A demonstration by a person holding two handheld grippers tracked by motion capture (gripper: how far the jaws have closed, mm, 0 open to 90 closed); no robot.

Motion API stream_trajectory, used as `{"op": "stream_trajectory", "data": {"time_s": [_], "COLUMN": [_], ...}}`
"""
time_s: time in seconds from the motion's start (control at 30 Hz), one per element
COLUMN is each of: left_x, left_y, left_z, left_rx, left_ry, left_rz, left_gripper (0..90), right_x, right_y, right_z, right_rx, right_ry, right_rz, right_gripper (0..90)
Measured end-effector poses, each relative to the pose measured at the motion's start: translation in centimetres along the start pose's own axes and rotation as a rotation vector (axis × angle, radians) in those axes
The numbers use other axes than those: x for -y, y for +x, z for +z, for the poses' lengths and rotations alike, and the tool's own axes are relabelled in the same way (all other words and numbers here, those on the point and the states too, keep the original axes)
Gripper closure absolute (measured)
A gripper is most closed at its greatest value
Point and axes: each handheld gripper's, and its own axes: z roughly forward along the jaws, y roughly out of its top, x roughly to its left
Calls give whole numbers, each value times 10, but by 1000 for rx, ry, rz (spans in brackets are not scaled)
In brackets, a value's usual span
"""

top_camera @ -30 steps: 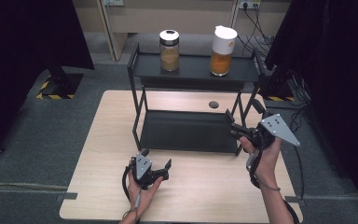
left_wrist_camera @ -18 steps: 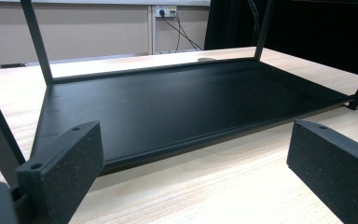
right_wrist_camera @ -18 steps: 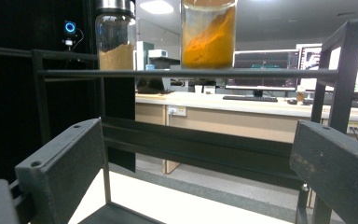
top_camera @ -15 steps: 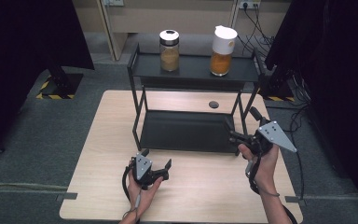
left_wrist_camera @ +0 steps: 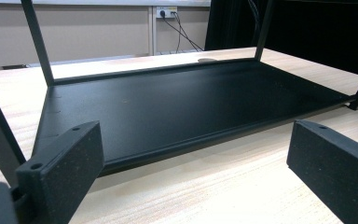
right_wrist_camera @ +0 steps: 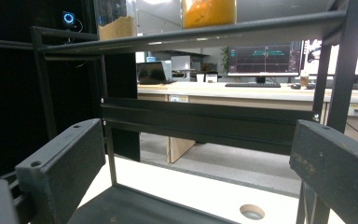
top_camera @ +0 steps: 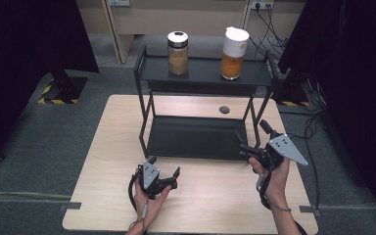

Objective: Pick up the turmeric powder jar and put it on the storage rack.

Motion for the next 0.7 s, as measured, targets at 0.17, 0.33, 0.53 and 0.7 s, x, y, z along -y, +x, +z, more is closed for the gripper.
{"op": "stream_trajectory", "data": {"time_s": [0.17,0.33,0.53,0.7], "left_x": [0,0,0,0], "left_y": [0,0,0,0], "left_z": [0,0,0,0], "left_rx": [-1,-1,0,0], "left_ry": [-2,-2,-2,-2], "left_rz": [-2,-1,-1,-3], "left_gripper": [28,28,28,28], "right_x": [8,13,20,24], "right_y": [-2,-2,-2,-3], "right_z": [-4,-8,-12,-15], "right_rx": [4,4,4,0], "right_ry": [9,20,33,42], "right_rz": [18,25,30,36], "right_gripper": [35,35,35,35]}}
